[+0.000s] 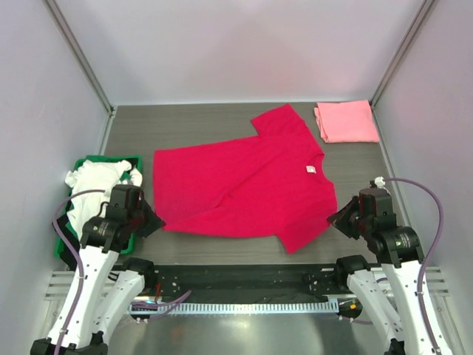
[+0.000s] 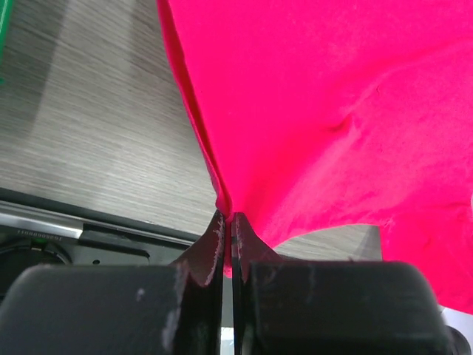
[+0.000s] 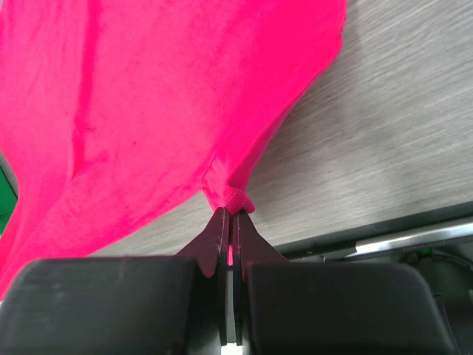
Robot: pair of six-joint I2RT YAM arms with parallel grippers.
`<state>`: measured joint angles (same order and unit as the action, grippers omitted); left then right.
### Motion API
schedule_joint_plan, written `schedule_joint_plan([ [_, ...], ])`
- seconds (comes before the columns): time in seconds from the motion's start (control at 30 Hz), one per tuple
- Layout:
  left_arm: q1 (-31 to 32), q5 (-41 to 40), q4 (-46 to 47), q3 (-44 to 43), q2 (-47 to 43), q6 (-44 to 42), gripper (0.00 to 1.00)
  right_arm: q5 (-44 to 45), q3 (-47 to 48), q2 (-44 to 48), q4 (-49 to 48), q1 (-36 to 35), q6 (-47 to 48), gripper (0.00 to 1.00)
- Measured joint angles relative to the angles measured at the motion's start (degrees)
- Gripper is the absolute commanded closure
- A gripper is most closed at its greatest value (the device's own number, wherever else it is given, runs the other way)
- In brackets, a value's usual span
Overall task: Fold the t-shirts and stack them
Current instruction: Fold the tshirt
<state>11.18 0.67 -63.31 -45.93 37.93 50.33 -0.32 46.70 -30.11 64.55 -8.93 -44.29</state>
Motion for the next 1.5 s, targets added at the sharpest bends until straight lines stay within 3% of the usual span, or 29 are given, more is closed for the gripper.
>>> schedule_joint_plan([
  [0.3,0.00,0.46,0.98,0.37,6.88,-0.44,0.98,2.49,8.52,-11.91,-1.29,0.00,1.38,0.99],
  [0.57,-0.42,-1.29,4.94,-2.10,19.89,-2.78,0.99,3.41,22.53,-31.80,-8.48,0.00,5.57,0.99],
  [1.03,-8.31,-3.65,11.21,-5.16,34.38,-7.41,1.00,3.45,40.11,-59.47,-15.17,0.00,11.61,0.99],
  [1.3,-10.47,-3.61,13.75,-7.21,43.50,-9.22,0.91,5.90,49.94,-72.83,-15.47,0.02,12.76,0.99],
  [1.33,-10.86,-3.43,13.70,-8.07,44.81,-9.38,0.85,6.08,52.11,-74.79,-15.37,0.04,12.83,0.94],
  [1.4,-12.02,-3.21,13.86,-10.36,48.06,-10.34,0.72,6.03,57.13,-79.49,-15.80,0.07,13.09,0.65],
  [1.43,-12.57,-2.99,13.99,-11.58,49.59,-10.78,0.52,5.68,60.74,-82.44,-15.19,0.07,13.49,0.56],
  [1.47,-12.96,-2.54,14.05,-12.72,50.80,-10.93,0.43,5.11,64.39,-85.44,-15.21,0.07,14.32,0.44],
  [1.5,-13.18,-2.08,14.14,-13.35,51.19,-11.45,0.36,4.94,67.14,-87.82,-15.17,0.07,14.60,0.39],
])
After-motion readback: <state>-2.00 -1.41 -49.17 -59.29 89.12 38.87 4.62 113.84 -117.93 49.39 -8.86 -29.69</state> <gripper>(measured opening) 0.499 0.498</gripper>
